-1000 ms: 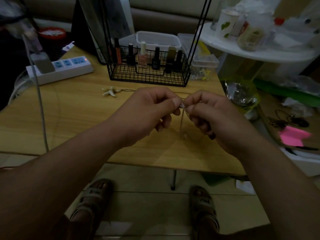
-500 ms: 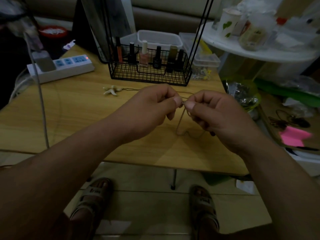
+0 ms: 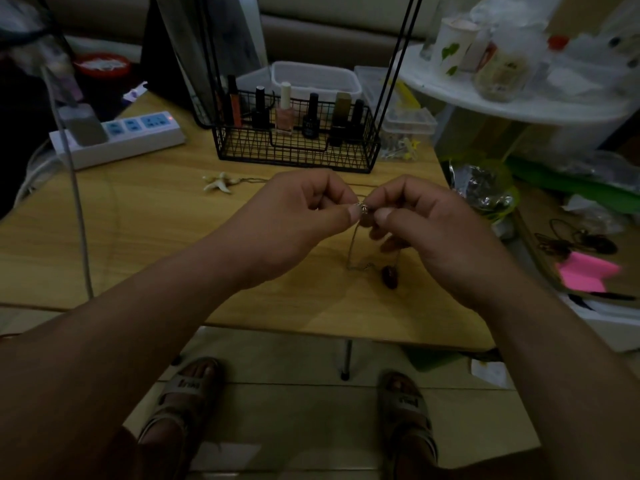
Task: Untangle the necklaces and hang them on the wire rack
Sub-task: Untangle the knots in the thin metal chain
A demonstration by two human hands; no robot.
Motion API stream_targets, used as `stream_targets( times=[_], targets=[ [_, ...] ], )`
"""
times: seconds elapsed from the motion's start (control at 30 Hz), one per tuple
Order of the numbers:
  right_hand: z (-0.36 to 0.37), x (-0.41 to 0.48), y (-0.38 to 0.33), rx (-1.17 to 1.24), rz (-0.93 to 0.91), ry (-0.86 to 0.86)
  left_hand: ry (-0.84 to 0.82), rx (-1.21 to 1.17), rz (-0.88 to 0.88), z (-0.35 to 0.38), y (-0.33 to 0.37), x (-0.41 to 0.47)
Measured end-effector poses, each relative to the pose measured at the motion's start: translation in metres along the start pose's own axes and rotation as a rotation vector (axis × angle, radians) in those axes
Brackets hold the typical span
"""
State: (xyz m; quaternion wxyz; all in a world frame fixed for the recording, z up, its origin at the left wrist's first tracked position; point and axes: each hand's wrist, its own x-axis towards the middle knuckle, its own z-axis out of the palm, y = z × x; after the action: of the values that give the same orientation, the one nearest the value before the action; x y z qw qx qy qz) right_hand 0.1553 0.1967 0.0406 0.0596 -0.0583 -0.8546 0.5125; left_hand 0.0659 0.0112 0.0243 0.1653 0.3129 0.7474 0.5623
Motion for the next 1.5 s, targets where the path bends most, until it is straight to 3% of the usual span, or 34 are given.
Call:
stream_targets(
  times=[0.3, 0.6, 0.7, 1.03, 1.27, 1.4, 1.5],
  targets=[
    [0.006, -0.001, 0.002, -0.249, -0.158, 0.1, 0.05, 0.072, 0.021, 0.002, -0.001, 0.001],
    [0.011, 0.0, 0.003, -0.226, -0.176, 0.138, 0.092, 0.14, 0.046, 0.004, -0.002, -0.001],
    [0.013, 0.001, 0.003, -0.154, -0.151, 0.115, 0.099, 0.158, 0.071, 0.006, -0.002, -0.002],
    [0.009, 0.005, 0.004, 0.433, 0.069, -0.108, -0.05, -0.027, 0.007, 0.0, 0.005, -0.005],
    [0.011, 0.002, 0.001, 0.348, 0.049, -0.157, -0.09, -0.155, -0.077, 0.003, 0.005, -0.004],
    [0.007, 0.002, 0.001, 0.456, 0.099, -0.205, -0.123, -0.055, -0.051, -0.001, 0.006, -0.005],
    [0.004, 0.002, 0.003, 0.392, 0.094, -0.201, -0.143, -0.02, -0.032, -0.003, 0.006, -0.006]
  ],
)
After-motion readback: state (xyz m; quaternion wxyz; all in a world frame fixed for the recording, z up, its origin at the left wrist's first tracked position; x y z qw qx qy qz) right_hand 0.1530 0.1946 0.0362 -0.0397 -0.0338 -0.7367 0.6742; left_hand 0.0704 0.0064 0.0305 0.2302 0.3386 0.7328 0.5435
